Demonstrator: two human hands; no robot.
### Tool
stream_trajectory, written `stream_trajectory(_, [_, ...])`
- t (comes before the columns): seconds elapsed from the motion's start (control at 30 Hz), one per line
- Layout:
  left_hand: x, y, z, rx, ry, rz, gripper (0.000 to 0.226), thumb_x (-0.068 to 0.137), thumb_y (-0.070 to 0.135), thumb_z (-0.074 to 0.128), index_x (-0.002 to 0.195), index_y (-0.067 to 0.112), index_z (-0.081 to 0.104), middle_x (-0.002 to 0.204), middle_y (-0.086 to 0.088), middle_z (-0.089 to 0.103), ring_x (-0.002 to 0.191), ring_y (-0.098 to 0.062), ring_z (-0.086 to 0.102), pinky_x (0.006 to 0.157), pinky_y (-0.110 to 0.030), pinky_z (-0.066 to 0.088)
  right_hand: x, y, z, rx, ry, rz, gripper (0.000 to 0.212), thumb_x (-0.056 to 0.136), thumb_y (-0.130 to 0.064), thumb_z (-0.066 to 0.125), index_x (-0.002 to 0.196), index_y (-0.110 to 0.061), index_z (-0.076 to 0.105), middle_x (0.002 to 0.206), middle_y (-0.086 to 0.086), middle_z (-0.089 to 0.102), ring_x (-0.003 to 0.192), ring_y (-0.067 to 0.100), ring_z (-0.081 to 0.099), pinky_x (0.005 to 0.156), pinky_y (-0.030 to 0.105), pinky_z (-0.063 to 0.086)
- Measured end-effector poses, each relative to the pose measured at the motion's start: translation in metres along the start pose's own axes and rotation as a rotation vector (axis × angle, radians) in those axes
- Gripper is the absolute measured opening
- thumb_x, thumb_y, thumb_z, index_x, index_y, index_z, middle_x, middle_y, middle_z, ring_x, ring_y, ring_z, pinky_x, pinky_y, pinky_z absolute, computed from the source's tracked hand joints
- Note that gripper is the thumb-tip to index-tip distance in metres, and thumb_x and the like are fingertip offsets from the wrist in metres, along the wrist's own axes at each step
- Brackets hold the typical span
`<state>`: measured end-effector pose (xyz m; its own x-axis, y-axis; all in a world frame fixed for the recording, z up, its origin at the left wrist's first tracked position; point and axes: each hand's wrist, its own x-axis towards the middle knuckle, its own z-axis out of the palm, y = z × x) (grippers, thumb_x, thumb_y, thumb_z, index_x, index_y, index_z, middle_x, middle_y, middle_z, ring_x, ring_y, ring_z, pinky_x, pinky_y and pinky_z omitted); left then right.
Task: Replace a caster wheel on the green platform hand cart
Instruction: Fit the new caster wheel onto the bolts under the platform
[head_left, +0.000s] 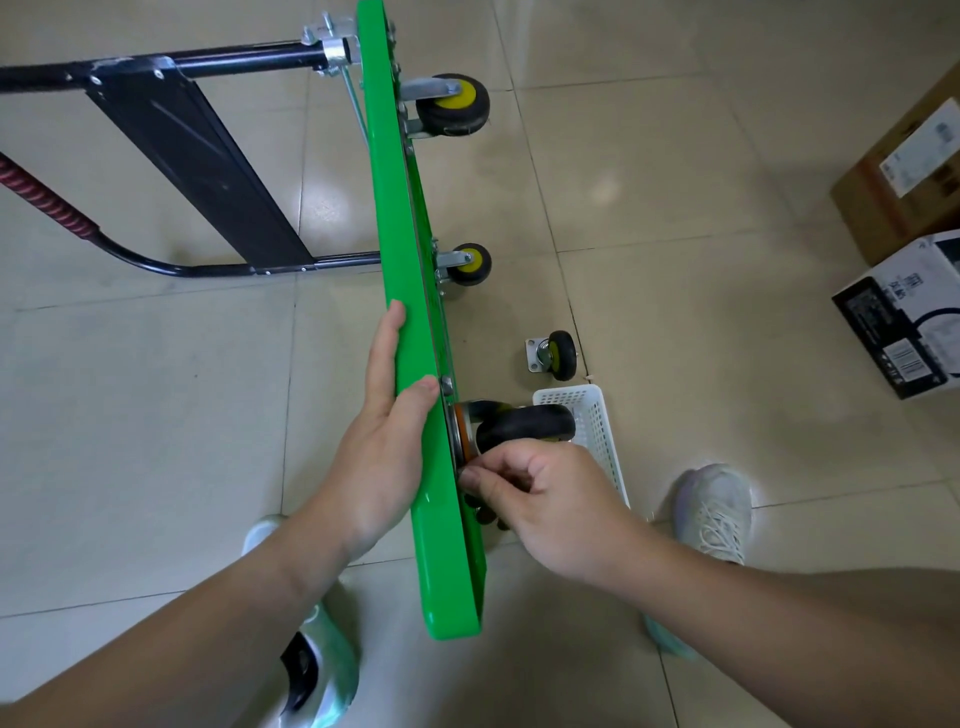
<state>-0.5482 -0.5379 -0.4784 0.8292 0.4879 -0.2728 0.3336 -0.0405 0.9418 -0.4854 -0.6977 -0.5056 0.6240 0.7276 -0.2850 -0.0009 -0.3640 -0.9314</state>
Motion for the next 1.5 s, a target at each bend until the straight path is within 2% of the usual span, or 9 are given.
stream_trajectory(0.13, [0.000,0.000,0.001,-0.012,0.004,0.002,0.063,0.090,0.044,0.038,0.140,0.073,0.015,0.105,0.064,0.045,0.107,0.023,0.054,0.109,-0.032,0.040,0.000,0.006,0.006,-0.040,0.088,-0.011,0.019,0.091,-0.039,0.070,0.084,-0.021,0.072,0.071,-0.001,0.071,0.065,0.017,0.064,0.063,0.037,0.054])
stream_trajectory(0.23, [0.000,0.000,0.001,-0.010,0.010,0.012,0.064,0.089,0.042,0.037,0.143,0.067,0.014,0.098,0.067,0.043,0.100,0.031,0.050,0.096,-0.022,0.038,-0.001,0.008,0.011,0.104,0.103,-0.026,0.009,0.088,-0.032,0.073,0.092,-0.025,0.070,0.079,0.000,0.072,0.075,0.019,0.068,0.073,0.041,0.059])
stream_trajectory(0.33, [0.001,-0.002,0.001,-0.022,0.019,-0.001,0.064,0.089,0.044,0.038,0.141,0.071,0.015,0.099,0.064,0.046,0.101,0.027,0.053,0.098,-0.028,0.040,-0.004,0.009,0.014,0.247,0.069,-0.026,0.016,0.085,-0.024,0.072,0.101,-0.024,0.073,0.089,0.003,0.074,0.086,0.028,0.071,0.084,0.045,0.059])
stream_trajectory(0.43, [0.001,-0.002,0.001,-0.025,0.015,-0.002,0.064,0.089,0.045,0.038,0.141,0.072,0.015,0.100,0.064,0.047,0.101,0.027,0.053,0.098,-0.029,0.040,-0.005,0.013,0.013,0.241,0.051,0.012,0.016,0.087,-0.014,0.071,0.102,-0.020,0.074,0.089,0.003,0.075,0.087,0.026,0.072,0.086,0.044,0.059])
stream_trajectory(0.83, [-0.001,0.003,0.000,-0.016,0.003,0.001,0.059,0.089,0.047,0.039,0.133,0.081,0.018,0.112,0.059,0.049,0.111,0.013,0.058,0.116,-0.042,0.040,-0.006,0.010,0.009,0.124,0.024,0.011,0.010,0.095,-0.029,0.067,0.097,-0.025,0.075,0.083,-0.008,0.075,0.077,0.006,0.070,0.071,0.024,0.054])
stream_trajectory(1.2, [-0.002,0.003,0.001,-0.010,-0.008,0.009,0.062,0.090,0.046,0.038,0.140,0.075,0.014,0.120,0.064,0.035,0.115,0.027,0.046,0.113,-0.031,0.034,-0.011,0.021,0.005,0.163,0.035,-0.005,0.016,0.085,-0.023,0.077,0.098,-0.032,0.074,0.091,-0.003,0.075,0.087,0.015,0.072,0.085,0.034,0.060])
stream_trajectory(1.3, [-0.002,0.003,-0.003,-0.008,-0.004,0.014,0.062,0.090,0.045,0.038,0.140,0.073,0.014,0.114,0.069,0.033,0.111,0.033,0.042,0.108,-0.025,0.033,-0.011,0.038,-0.002,0.069,0.061,0.088,0.018,0.084,-0.018,0.078,0.089,-0.034,0.073,0.085,-0.005,0.075,0.081,0.009,0.071,0.079,0.025,0.058])
stream_trajectory(1.4, [-0.002,0.004,-0.005,-0.025,-0.004,0.004,0.059,0.089,0.045,0.038,0.127,0.084,0.017,0.122,0.065,0.033,0.118,0.032,0.040,0.114,-0.027,0.031,-0.014,0.076,-0.020,-0.190,0.101,0.259,0.017,0.084,-0.019,0.077,0.082,-0.035,0.072,0.076,-0.010,0.073,0.068,-0.003,0.066,0.069,0.015,0.050])
stream_trajectory(1.5, [-0.003,0.005,-0.003,-0.038,-0.004,0.017,0.058,0.089,0.043,0.038,0.126,0.083,0.019,0.119,0.068,0.032,0.117,0.034,0.038,0.114,-0.026,0.028,-0.024,0.121,-0.048,-0.400,0.093,0.403,0.014,0.085,-0.021,0.075,0.099,-0.022,0.077,0.082,-0.012,0.070,0.078,0.002,0.066,0.077,0.019,0.051])
